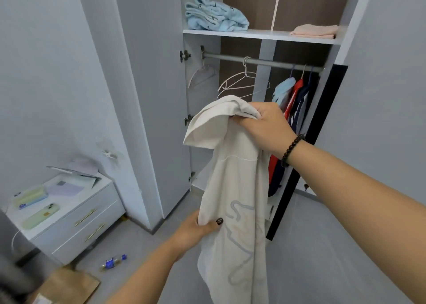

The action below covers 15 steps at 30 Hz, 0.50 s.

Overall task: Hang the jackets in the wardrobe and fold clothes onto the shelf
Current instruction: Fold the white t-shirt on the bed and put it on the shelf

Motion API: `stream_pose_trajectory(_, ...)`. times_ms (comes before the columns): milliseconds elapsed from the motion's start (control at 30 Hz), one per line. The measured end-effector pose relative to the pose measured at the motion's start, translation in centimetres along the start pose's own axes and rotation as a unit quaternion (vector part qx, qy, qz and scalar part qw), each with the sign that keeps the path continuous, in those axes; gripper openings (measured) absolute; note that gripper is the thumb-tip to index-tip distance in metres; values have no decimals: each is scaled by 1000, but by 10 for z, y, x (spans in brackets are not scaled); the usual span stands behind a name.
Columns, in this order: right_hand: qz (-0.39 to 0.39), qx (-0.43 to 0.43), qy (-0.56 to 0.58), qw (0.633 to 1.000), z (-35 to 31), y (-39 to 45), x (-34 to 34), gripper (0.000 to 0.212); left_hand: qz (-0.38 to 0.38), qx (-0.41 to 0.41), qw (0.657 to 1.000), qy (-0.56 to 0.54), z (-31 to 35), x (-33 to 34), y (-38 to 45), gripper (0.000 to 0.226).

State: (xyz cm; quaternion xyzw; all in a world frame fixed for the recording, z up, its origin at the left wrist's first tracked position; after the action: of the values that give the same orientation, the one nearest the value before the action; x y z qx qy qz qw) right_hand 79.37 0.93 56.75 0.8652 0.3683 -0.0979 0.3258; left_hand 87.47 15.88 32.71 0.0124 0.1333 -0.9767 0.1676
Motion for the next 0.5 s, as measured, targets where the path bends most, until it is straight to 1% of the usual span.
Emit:
stream_pose_trajectory(100, 23, 43, -34, 998, 20, 21, 18, 32, 41, -11, 999, -11, 9, -32, -4, 36)
stream_pose_trajectory(167, 41, 97, -71, 992, 45, 30, 32, 33, 47, 0, 999, -21, 22, -51, -7, 34)
stream_pose_trajectory(233, 20, 156, -148, 976, 74, 31, 51, 39, 63, 22, 996, -56, 39, -68, -11, 39)
stream_pose_trajectory(267, -3, 182, -198, 963, 87, 28, 64, 37, 79, 32, 994, -74, 46, -77, -12, 44)
stream_pose_trajectory(300, -22, 211, -232, 949, 99, 23, 77, 29, 94, 43, 990, -95, 53, -86, -12, 45)
stream_pose_trajectory(333, -32, 235, -238, 942, 108, 15, 91, 14, 100, 50, 987, -116, 58, -95, -11, 41)
stream_pose_trajectory(367, -29, 251, -217, 943, 111, 5, 106, 9, 103, 53, 984, -138, 63, -103, -11, 35)
stream_pose_trajectory(400, -11, 250, -187, 950, 110, -5, 119, 22, 99, 50, 982, -156, 66, -109, -10, 30)
stream_pose_trajectory(433, 18, 232, -150, 961, 107, -14, 133, 28, 95, 46, 980, -169, 70, -114, -11, 26)
stream_pose_trajectory(500, 75, 178, -70, 979, 90, -32, 156, 26, 83, 42, 979, -180, 77, -123, -12, 23)
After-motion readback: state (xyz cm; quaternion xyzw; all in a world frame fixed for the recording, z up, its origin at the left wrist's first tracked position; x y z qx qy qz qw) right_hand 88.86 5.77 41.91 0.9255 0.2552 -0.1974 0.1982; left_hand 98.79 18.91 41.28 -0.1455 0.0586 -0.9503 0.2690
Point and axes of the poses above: each hand's wrist, its own y-axis towards the middle knuckle, its own x-axis out of the palm, z = x × y, the point moved 4 cm from there along y, towards the middle knuckle
